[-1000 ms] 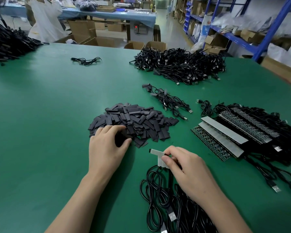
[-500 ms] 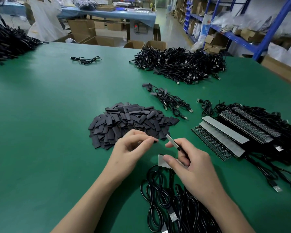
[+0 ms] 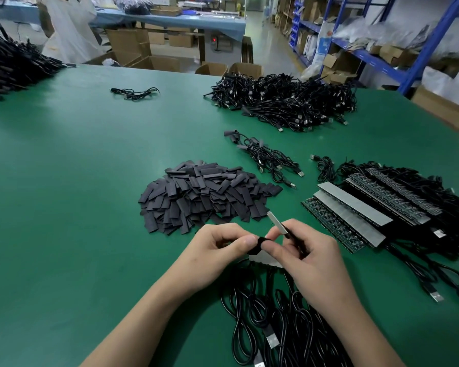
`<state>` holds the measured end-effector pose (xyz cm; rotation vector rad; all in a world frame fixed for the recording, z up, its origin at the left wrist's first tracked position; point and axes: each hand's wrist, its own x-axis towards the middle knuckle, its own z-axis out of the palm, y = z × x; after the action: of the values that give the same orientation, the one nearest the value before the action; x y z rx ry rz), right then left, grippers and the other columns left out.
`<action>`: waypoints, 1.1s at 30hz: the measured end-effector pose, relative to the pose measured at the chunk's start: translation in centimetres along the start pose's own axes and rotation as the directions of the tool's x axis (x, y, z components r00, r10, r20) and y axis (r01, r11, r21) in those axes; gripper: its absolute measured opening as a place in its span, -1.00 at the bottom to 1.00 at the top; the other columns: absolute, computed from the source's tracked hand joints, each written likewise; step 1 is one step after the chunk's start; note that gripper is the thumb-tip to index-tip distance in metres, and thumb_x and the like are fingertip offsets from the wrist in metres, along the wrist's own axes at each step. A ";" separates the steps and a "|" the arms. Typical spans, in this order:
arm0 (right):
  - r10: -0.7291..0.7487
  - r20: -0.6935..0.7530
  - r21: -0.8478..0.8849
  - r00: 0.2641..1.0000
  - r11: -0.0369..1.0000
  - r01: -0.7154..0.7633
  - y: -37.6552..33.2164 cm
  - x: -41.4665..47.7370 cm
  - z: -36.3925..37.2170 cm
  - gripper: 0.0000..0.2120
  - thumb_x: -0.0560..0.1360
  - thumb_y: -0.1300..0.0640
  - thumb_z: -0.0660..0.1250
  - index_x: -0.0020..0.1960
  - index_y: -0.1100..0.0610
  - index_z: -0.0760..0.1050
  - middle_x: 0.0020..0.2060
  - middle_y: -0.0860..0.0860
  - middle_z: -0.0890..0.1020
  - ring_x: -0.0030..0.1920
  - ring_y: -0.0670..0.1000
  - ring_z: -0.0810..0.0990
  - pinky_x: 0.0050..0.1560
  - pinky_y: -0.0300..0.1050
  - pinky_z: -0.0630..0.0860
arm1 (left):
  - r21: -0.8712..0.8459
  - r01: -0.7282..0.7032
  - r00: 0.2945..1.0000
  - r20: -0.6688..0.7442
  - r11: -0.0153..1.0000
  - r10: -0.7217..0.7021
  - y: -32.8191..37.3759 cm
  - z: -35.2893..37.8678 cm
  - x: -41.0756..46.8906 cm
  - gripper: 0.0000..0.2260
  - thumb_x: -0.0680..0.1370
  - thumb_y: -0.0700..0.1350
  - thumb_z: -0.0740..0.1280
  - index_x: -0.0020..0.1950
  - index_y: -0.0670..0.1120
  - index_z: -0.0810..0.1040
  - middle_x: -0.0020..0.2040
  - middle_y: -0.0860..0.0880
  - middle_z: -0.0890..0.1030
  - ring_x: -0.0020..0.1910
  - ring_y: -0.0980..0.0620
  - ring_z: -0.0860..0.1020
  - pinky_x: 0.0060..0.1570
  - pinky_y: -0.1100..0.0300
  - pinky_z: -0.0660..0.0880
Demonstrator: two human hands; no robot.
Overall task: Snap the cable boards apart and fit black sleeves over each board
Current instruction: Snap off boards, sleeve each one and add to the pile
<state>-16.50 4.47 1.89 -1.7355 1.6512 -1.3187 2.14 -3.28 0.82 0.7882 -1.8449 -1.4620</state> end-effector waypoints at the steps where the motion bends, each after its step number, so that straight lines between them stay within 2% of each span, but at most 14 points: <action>1: 0.007 0.005 0.049 1.000 0.999 -0.007 -0.1 0.0 -0.1 -0.90 0.45 -0.07 0.50 -0.13 -0.09 0.60 -0.49 -0.14 0.26 -0.44 -0.14 0.26 -0.39 -0.37 0.21 | -0.027 0.006 1.000 0.017 1.000 -0.006 0.0 -0.1 0.0 -0.85 0.59 0.05 0.38 -0.12 0.11 0.72 -0.23 0.16 0.59 -0.23 0.19 0.49 -0.14 0.33 0.39; 5: 0.017 0.029 0.186 0.999 0.982 -0.022 -0.3 0.0 -0.2 -0.81 0.38 -0.16 0.48 -0.14 -0.06 0.66 -0.49 -0.13 0.24 -0.42 -0.14 0.23 -0.36 -0.43 0.23 | -0.093 -0.022 0.997 0.072 0.995 0.028 0.1 -0.4 -0.2 -0.74 0.54 0.07 0.40 0.02 -0.09 0.75 -0.06 0.01 0.68 -0.03 0.06 0.60 0.06 0.22 0.47; 8: 0.013 0.051 0.214 0.999 0.977 -0.024 -0.3 0.1 -0.2 -0.83 0.38 -0.14 0.49 -0.14 -0.06 0.67 -0.49 -0.12 0.23 -0.43 -0.15 0.21 -0.37 -0.46 0.23 | -0.127 -0.043 0.994 0.093 0.991 0.055 0.0 -0.4 -0.2 -0.76 0.53 0.00 0.43 0.03 -0.15 0.73 0.00 -0.11 0.69 0.00 -0.05 0.61 0.09 0.15 0.51; 13: 0.022 0.068 0.226 0.997 0.974 -0.037 -0.4 0.0 -0.3 -0.82 0.39 -0.14 0.50 -0.07 -0.09 0.68 -0.48 -0.10 0.23 -0.42 -0.15 0.22 -0.36 -0.46 0.27 | -0.204 -0.028 0.995 0.090 0.979 0.047 0.3 -0.2 -0.3 -0.88 0.49 -0.04 0.48 -0.01 0.00 0.76 -0.14 0.02 0.68 -0.15 0.09 0.56 -0.06 0.25 0.47; 18: 0.054 0.039 0.208 0.998 0.976 -0.061 0.0 0.2 -0.5 -0.84 0.44 -0.01 0.58 -0.01 -0.10 0.66 -0.45 -0.14 0.27 -0.41 -0.13 0.27 -0.33 -0.40 0.31 | -0.193 -0.048 0.998 0.018 0.980 0.052 0.1 -0.4 -0.2 -0.90 0.49 -0.13 0.50 -0.01 -0.05 0.76 -0.14 -0.03 0.70 -0.16 0.06 0.59 -0.09 0.25 0.50; 22: 0.049 0.025 0.208 0.998 0.977 -0.053 0.1 0.0 -0.5 -0.80 0.39 -0.14 0.51 -0.04 -0.09 0.67 -0.46 -0.12 0.26 -0.41 -0.13 0.26 -0.35 -0.31 0.27 | -0.190 -0.065 0.998 -0.010 0.980 0.064 0.1 -0.4 -0.2 -0.87 0.46 -0.04 0.52 -0.03 -0.03 0.76 -0.13 0.00 0.71 -0.14 0.09 0.63 -0.07 0.27 0.52; 27: 0.013 0.033 0.147 0.999 0.989 -0.017 0.1 -0.1 -0.2 -0.83 0.40 -0.14 0.51 -0.05 -0.12 0.68 -0.47 -0.09 0.25 -0.42 -0.11 0.25 -0.34 -0.36 0.27 | -0.181 -0.060 0.998 -0.009 0.982 0.059 0.0 -0.4 -0.2 -0.87 0.45 0.01 0.51 -0.04 0.03 0.76 -0.11 -0.05 0.71 -0.11 0.02 0.63 -0.03 0.15 0.54; 30: 0.016 0.030 0.144 0.999 0.989 -0.021 0.0 -0.1 -0.2 -0.83 0.40 -0.15 0.50 -0.06 -0.13 0.67 -0.47 -0.10 0.25 -0.42 -0.10 0.24 -0.36 -0.32 0.26 | -0.180 -0.053 0.999 -0.020 0.982 0.050 -0.2 -0.4 -0.2 -0.88 0.44 0.03 0.51 -0.06 0.06 0.76 -0.11 -0.07 0.71 -0.12 -0.01 0.62 -0.03 0.10 0.53; 33: 0.027 0.042 0.144 0.999 0.989 -0.032 -0.2 -0.1 -0.6 -0.71 0.48 -0.25 0.42 -0.04 -0.04 0.63 -0.44 -0.09 0.30 -0.41 -0.08 0.29 -0.37 -0.20 0.27 | -0.163 -0.063 0.997 -0.046 0.985 0.056 -0.4 -0.6 -0.1 -0.87 0.43 0.05 0.52 -0.06 0.07 0.76 -0.09 -0.06 0.73 -0.11 -0.01 0.63 -0.02 0.11 0.55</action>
<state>-16.86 4.79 2.29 -1.6365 1.5146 -1.3461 2.67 -3.62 0.57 0.6723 -1.6779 -1.5259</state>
